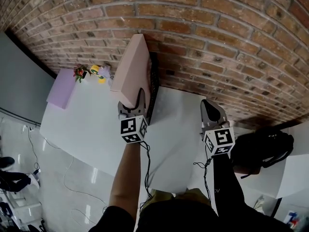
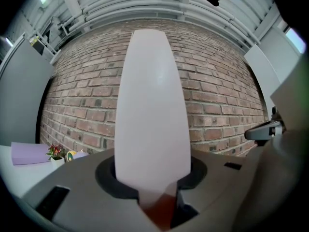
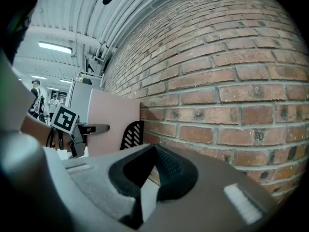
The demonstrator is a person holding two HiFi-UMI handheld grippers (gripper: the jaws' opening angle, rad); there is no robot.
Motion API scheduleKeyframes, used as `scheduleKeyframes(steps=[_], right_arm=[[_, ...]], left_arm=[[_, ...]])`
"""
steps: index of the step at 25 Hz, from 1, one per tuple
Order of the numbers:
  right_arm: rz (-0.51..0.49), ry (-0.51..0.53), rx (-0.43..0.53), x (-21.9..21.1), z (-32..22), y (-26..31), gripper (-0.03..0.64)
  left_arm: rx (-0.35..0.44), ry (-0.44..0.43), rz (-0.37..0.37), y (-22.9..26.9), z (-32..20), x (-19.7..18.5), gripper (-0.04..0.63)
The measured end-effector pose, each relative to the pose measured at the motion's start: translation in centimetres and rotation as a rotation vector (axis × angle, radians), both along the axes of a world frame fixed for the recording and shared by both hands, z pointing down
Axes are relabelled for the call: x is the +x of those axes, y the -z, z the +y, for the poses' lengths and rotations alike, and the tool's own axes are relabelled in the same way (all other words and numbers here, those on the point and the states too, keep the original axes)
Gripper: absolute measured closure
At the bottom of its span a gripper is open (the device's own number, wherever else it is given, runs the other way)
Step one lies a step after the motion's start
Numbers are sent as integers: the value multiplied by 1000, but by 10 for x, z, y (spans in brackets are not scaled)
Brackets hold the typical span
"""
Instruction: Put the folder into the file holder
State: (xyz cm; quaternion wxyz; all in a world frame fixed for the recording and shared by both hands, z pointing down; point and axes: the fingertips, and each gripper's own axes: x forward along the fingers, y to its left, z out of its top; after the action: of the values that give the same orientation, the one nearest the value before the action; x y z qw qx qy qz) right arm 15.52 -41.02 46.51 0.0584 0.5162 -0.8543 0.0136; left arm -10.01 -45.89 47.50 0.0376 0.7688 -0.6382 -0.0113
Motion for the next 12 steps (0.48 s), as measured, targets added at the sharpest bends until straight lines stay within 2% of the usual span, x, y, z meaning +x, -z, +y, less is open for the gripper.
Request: scheduleKeyframes(steps=[12], right_arm=[[3, -18, -6, 0, 4, -6, 617]], left_arm=[[-20, -19, -28, -15, 1, 3, 437]])
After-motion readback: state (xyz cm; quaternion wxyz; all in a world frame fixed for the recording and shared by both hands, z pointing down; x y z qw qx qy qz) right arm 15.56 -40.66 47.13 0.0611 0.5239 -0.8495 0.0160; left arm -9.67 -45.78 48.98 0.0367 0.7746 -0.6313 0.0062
